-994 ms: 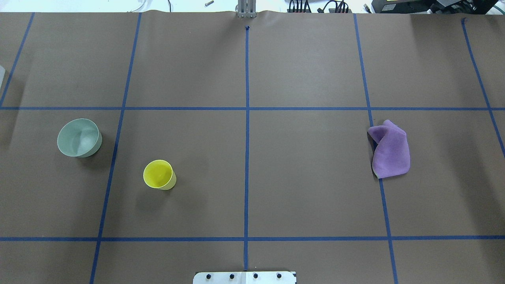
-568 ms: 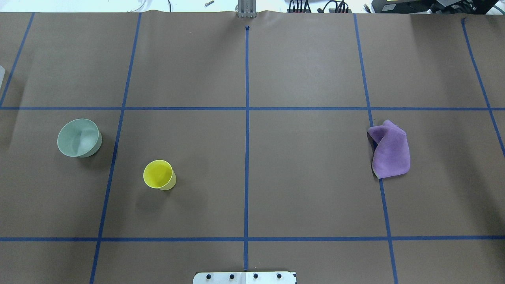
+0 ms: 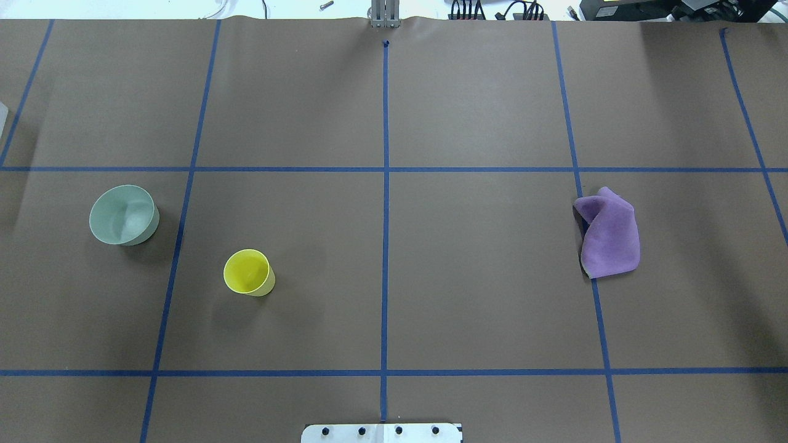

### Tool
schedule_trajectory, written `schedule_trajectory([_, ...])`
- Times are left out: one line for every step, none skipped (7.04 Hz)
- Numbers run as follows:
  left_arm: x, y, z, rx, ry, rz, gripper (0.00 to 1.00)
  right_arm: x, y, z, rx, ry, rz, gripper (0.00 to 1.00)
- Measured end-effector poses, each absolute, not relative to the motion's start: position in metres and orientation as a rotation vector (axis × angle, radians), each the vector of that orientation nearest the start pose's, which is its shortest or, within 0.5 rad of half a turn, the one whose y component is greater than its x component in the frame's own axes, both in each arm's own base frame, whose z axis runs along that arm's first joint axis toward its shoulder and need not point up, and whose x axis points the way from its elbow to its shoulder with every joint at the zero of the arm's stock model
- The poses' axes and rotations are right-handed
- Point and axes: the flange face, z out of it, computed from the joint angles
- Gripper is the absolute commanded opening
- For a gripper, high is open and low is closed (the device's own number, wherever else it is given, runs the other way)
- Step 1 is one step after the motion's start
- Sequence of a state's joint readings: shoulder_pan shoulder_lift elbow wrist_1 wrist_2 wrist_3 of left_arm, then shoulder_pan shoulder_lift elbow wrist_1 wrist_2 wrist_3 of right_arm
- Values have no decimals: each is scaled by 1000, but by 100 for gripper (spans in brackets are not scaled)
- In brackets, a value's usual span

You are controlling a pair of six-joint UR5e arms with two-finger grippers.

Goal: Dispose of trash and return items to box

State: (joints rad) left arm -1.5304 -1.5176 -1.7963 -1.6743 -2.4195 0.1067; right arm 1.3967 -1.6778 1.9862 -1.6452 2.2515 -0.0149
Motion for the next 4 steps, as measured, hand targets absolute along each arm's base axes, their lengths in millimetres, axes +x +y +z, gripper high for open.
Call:
schedule_trajectory([11,-486,551,225,850,257,98,-34,-454,497,152,-709,-211,100])
schedule_trajectory([54,-487,550,168,836,227,98,-59,-457,479,135,-718,-173,100])
schedule_trajectory([90,-485,553,131,821,193,98,-77,-457,469,124,-720,-155,100])
schedule_trajectory([121,-484,562,117,811,160,98,-86,-457,465,117,-716,-151,100])
